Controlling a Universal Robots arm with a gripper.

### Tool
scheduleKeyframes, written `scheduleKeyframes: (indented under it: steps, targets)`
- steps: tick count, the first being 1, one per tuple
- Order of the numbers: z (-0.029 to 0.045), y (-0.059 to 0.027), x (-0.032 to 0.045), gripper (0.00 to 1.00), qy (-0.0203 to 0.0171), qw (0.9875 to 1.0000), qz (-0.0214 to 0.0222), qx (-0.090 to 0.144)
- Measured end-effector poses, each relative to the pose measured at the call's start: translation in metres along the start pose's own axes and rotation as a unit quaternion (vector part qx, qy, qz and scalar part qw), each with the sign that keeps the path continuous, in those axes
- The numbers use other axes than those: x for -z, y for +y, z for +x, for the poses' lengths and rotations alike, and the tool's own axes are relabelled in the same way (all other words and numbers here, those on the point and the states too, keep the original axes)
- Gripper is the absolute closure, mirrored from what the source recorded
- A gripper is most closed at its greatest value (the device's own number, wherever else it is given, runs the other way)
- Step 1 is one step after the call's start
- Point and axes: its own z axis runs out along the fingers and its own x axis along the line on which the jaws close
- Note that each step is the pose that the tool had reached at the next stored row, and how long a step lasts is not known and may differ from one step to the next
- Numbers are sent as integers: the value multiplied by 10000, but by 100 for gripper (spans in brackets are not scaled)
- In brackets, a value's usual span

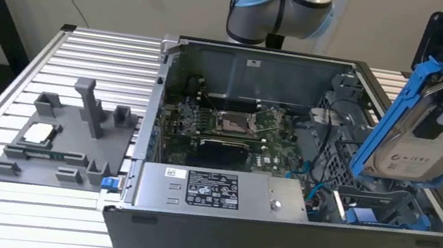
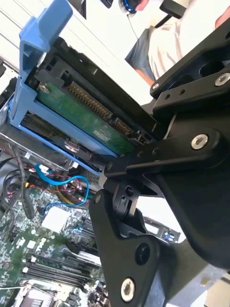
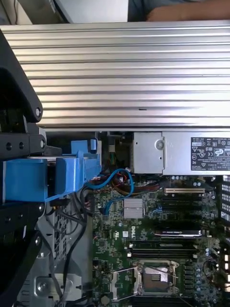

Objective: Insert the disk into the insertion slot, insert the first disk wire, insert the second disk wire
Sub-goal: 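Insert the disk into the insertion slot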

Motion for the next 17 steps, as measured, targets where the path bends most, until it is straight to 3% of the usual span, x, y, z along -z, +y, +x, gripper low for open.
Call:
scheduleKeyframes:
  steps: [8,11,13,17]
  targets:
    - [-4,-9,-128,68,-2,10000,-10,0]
    - [4,-17,-149,68,-28,10000,-27,2]
    - [24,-28,-166,68,-65,10000,-38,5]
    - [63,-70,-200,68,-76,10000,-53,10]
